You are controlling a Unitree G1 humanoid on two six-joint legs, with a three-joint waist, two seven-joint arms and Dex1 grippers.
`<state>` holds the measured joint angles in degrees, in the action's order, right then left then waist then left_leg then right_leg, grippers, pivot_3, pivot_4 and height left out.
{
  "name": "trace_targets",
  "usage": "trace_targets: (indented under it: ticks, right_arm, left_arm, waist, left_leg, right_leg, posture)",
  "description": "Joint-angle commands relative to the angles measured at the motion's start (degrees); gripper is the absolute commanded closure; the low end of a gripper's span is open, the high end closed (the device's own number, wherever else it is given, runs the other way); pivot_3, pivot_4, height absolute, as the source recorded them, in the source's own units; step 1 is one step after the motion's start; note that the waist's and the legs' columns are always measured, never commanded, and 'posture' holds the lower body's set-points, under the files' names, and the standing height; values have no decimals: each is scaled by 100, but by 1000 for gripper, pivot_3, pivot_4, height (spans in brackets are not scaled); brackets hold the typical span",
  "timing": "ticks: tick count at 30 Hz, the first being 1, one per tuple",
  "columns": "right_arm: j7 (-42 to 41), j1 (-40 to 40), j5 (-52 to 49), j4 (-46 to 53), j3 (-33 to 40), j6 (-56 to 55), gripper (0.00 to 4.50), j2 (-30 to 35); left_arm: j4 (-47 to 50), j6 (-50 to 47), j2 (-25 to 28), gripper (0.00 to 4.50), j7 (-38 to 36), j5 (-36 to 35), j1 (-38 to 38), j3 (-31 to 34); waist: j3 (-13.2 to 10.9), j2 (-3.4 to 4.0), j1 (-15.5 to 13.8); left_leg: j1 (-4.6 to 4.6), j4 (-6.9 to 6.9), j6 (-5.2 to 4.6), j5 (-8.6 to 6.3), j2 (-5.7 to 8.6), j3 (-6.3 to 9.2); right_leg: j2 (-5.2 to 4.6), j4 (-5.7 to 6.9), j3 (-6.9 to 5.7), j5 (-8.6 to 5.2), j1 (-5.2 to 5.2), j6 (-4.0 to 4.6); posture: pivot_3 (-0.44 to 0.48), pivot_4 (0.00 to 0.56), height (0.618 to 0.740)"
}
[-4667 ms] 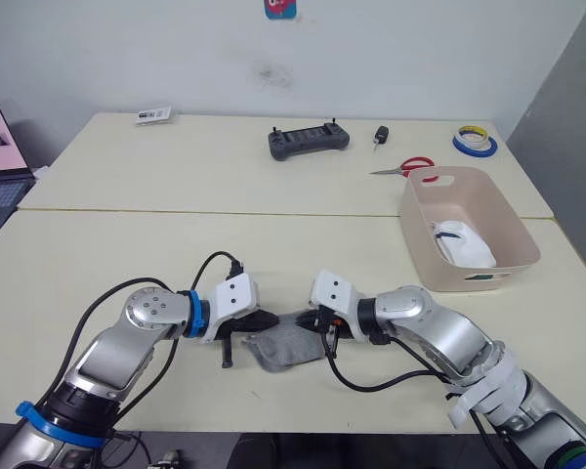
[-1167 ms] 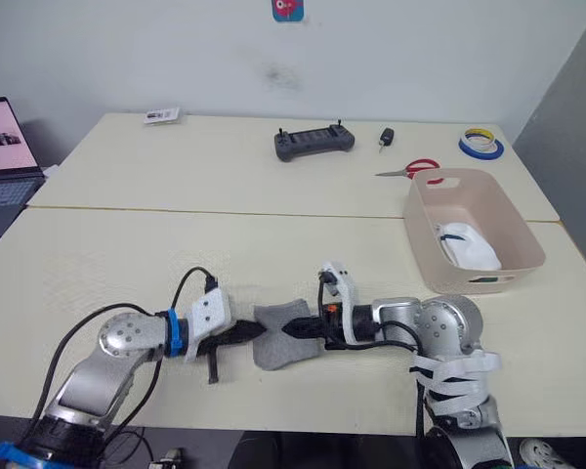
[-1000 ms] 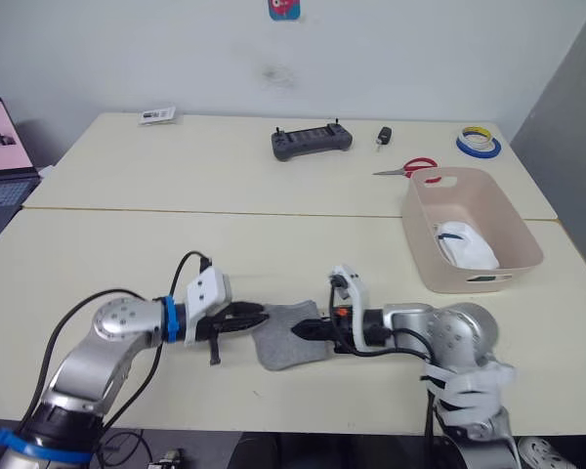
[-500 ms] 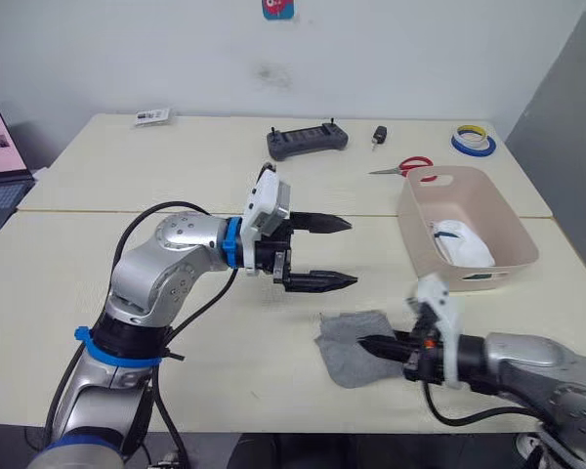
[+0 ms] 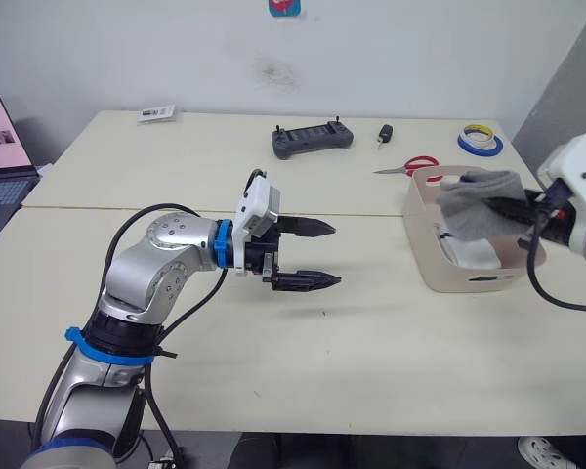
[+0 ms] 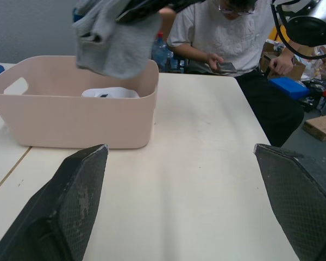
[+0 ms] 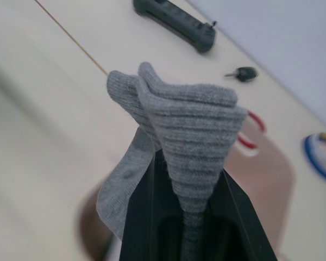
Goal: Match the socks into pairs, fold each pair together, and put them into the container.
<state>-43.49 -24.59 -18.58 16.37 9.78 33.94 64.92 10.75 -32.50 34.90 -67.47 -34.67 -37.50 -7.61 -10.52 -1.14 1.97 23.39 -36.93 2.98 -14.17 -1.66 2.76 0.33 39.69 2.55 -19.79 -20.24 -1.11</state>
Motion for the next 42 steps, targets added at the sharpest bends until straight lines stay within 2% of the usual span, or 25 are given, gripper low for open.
trace_targets:
  ticks: [1, 3, 6, 12, 14, 15, 20, 25, 31, 35, 38, 42]
  right_arm:
    - [-38, -642, 1821, -1506, -1224, -2804, 4500, 14]
    - [-35, -993, 2449, -2324, -1714, -3859, 4500, -133]
    - [-157, -1361, 2983, -3258, -2169, -4882, 4500, -319]
    - [-1228, -1651, 3047, -3853, -2504, -5424, 4500, -332]
    - [-1552, -1819, 2957, -3919, -2470, -5406, 3775, -358]
    - [-1729, -1878, 2912, -3932, -2460, -5360, 3574, -359]
    - [-2533, -2059, 2824, -3862, -2414, -5153, 1783, -190]
    - [-3259, -2292, 2796, -3680, -2321, -4870, 79, 195]
    - [-3637, -2586, 2679, -3529, -2082, -4440, 31, 445]
    - [-3312, -2640, 2646, -3537, -1750, -4231, 31, 455]
    - [-2770, -2433, 2110, -3166, -1148, -3723, 31, 131]
    - [-2262, -1505, 1179, -1861, -204, -2661, 31, -347]
  left_arm:
    - [512, -77, -10, 14, 177, -110, 119, 124]
    - [604, -113, -46, 14, 249, -115, 156, 113]
    - [659, -122, -77, 14, 311, -100, 195, 94]
    - [700, -50, -89, 14, 388, -5, 242, 53]
    - [693, -28, -87, 0, 393, 24, 244, 39]
    - [686, -17, -85, 0, 391, 36, 241, 33]
    - [623, 30, -70, 0, 388, 133, 230, 12]
    - [621, 42, -87, 0, 408, 167, 253, 49]
    - [624, 84, -13, 0, 477, 236, 367, 166]
    - [672, 125, 241, 0, 656, 336, 643, 443]
    - [557, 176, 774, 0, 819, 626, 1124, 836]
    - [388, 131, 1401, 0, 1139, 872, 2105, 1726]
  waist:
    - [-2, 4, 21]
    - [-4, 3, 20]
    - [-8, 8, 0]
    - [-13, 15, -27]
    - [-13, 15, -27]
    - [-13, 15, -27]
    - [-13, 15, -26]
    - [-17, 21, -28]
    - [-18, 22, -18]
    - [-18, 23, -8]
    - [-19, 24, 1]
    - [-19, 25, 2]
  left_leg:
    - [-5, 0, 0, 0, -1, -2]
    - [-7, 1, 2, 1, 1, -3]
    - [-4, -1, 13, 7, -1, -4]
    - [-2, -4, 23, 14, 3, 0]
    - [-3, -7, 23, 13, 4, 6]
    - [-3, -7, 23, 13, 4, 8]
    - [-9, -9, 23, 13, 4, 14]
    - [-9, -9, 21, 12, 6, 13]
    - [-18, -8, 8, 5, 3, 14]
    - [-21, -7, 6, 4, 3, 10]
    - [-21, -3, 5, 3, 2, 10]
    - [-28, 2, 3, 2, -7, 15]
  right_leg:
    - [-1, 0, 1, 1, 0, -2]
    - [-5, 2, 2, 1, 1, -2]
    - [-4, 5, 3, 1, -1, 0]
    - [-25, 6, -1, 2, 0, 0]
    - [-37, 7, -3, 2, 1, 1]
    - [-38, 8, -4, 2, 3, 1]
    - [-38, 18, -4, 2, 6, 1]
    - [-41, 18, -3, 2, 4, 1]
    - [-42, 21, -2, 2, 7, 1]
    - [-43, 22, 2, 2, 6, 1]
    - [-43, 24, 3, 2, 4, 2]
    - [-42, 26, 5, 0, 6, 4]
  posture:
    - [0, 150, 737]
    - [0, 150, 737]
    - [0, 150, 737]
    - [0, 150, 737]
    - [0, 150, 737]
    - [0, 150, 737]
    - [0, 150, 737]
    - [0, 150, 737]
    - [0, 150, 737]
    - [0, 150, 737]
    - [0, 150, 737]
    - [0, 150, 737]
